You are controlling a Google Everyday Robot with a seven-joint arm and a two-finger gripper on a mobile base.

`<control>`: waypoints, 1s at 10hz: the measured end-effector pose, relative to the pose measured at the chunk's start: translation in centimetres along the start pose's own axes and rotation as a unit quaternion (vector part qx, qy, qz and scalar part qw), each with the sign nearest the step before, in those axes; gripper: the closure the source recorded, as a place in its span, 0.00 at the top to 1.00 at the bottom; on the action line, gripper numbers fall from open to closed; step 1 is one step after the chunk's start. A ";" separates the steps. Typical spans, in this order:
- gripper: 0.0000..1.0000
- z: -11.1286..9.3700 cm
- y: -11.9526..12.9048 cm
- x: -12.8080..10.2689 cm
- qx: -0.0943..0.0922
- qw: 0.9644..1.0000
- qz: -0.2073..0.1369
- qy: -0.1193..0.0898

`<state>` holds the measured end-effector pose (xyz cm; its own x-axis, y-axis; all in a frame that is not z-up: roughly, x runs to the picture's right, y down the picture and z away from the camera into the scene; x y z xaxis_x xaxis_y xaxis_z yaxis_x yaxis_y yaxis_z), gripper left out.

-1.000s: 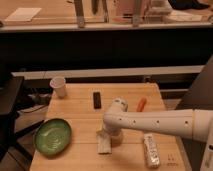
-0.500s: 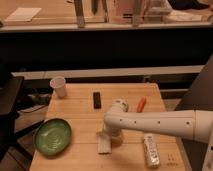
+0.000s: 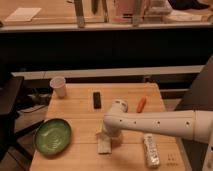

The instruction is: Wipe the white sponge on the table

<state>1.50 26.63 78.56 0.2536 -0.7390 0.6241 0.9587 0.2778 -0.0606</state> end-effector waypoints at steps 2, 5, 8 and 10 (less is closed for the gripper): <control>0.80 0.0 0.2 0.0 0.003 1.000 -0.002 -0.001; 0.80 0.1 0.2 -0.2 0.005 1.000 -0.008 -0.004; 0.80 0.1 0.4 -0.2 0.009 1.000 -0.008 -0.007; 0.80 0.1 0.5 -0.2 0.011 1.000 -0.007 -0.007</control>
<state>1.93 27.00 78.48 0.2378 -0.7339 0.6363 0.9590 0.2812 -0.0341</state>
